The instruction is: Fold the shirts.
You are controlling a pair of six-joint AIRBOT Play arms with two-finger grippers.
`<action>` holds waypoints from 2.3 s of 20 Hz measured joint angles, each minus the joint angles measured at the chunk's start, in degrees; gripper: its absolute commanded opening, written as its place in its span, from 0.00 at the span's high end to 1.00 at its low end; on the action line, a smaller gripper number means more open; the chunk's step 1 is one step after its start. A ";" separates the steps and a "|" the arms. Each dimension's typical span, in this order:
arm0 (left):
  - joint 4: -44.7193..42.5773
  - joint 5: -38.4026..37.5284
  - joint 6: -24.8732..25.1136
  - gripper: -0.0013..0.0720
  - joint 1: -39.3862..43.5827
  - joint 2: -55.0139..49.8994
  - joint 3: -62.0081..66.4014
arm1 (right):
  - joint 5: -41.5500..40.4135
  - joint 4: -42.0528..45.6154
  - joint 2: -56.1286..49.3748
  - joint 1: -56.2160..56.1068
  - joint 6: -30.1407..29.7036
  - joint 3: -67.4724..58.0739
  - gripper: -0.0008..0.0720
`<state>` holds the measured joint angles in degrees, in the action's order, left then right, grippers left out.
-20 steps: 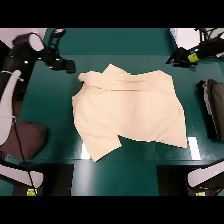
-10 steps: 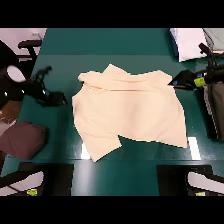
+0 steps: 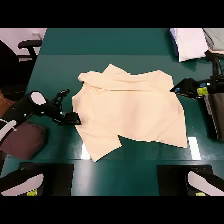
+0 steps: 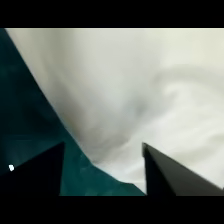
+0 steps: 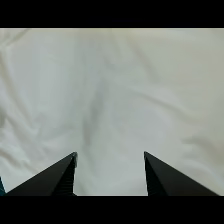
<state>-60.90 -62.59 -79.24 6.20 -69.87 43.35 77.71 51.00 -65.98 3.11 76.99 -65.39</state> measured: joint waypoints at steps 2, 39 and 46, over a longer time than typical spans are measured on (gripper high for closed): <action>0.24 0.17 0.07 0.94 0.72 0.04 -0.42 | 2.10 0.87 0.85 2.23 0.00 0.28 0.33; -2.64 -4.70 -3.58 0.95 1.31 24.09 52.65 | 1.77 10.23 21.51 10.64 -1.57 -20.17 0.97; -8.68 -2.08 -7.69 0.95 1.31 25.70 74.99 | 5.33 10.27 19.19 17.84 1.27 -48.00 0.97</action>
<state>-69.58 -64.66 -86.94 7.51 -44.16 118.34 83.05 61.28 -46.78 20.95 78.26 -113.38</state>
